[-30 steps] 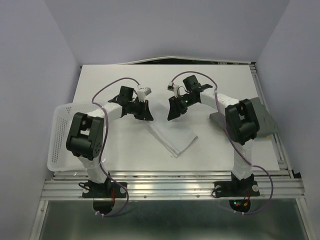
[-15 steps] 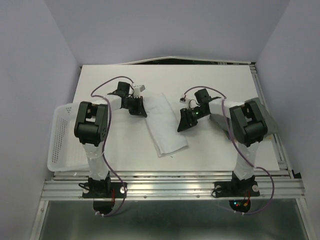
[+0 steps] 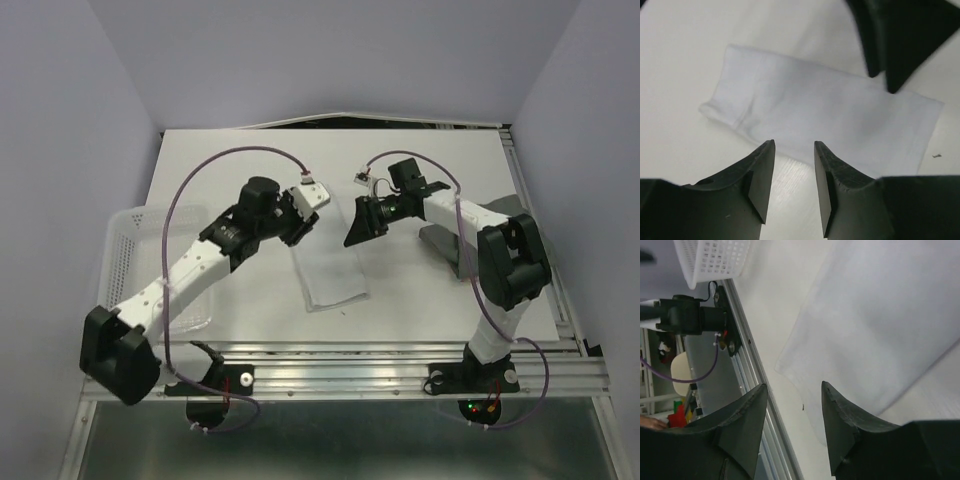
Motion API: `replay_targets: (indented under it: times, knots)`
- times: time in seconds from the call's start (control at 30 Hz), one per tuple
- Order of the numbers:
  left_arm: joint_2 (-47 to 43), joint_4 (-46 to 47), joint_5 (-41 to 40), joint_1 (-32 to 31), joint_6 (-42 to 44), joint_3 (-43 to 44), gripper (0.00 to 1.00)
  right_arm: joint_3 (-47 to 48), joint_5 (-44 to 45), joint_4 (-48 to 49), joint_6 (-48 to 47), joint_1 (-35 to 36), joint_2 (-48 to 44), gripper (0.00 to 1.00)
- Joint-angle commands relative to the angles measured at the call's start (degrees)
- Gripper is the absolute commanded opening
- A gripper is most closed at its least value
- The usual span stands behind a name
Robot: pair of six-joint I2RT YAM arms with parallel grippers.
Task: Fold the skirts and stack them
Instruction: Fold the skirt
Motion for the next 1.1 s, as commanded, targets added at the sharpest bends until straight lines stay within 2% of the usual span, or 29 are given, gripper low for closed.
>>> replay_targets:
  times: [0.0,0.07,0.13,0.27,0.37,0.7,0.83,1.07]
  knots:
    - [-6.72,0.11,-15.29,-13.31,6.29,-9.14,0.48,5.81,0.19,1.57,-0.01,0.04,3.28,0.52]
    - [-7.00,-0.32,-22.21,-19.58,6.03,-11.01,0.49,7.75,-0.68,0.87,-0.19,0.04,5.56,0.51]
    - [-5.86,-1.29,-24.36,-26.95,4.63,-12.86,0.49,10.73,-0.86,-0.27,-0.98,0.04,8.47,0.50]
    - [1.07,-2.26,-26.38,-35.67,0.24,-13.48,0.50,14.34,-0.07,-0.28,-1.33,0.04,10.84,0.50]
    - [5.90,-1.74,-27.00,-39.55,-0.56,-13.04,0.48,16.62,0.10,-0.28,-1.42,0.04,12.78,0.50]
    - [17.69,0.20,-24.28,-39.57,-0.12,-11.63,0.44,17.78,0.89,-0.37,-2.73,0.04,15.95,0.50]
    - [19.98,1.52,-22.18,-36.67,0.93,-11.54,0.43,17.60,1.33,-0.98,-3.44,0.04,16.03,0.50]
    - [23.50,0.03,-19.72,-33.42,2.95,-9.79,0.30,18.57,1.25,-3.27,-6.34,0.04,18.49,0.50]
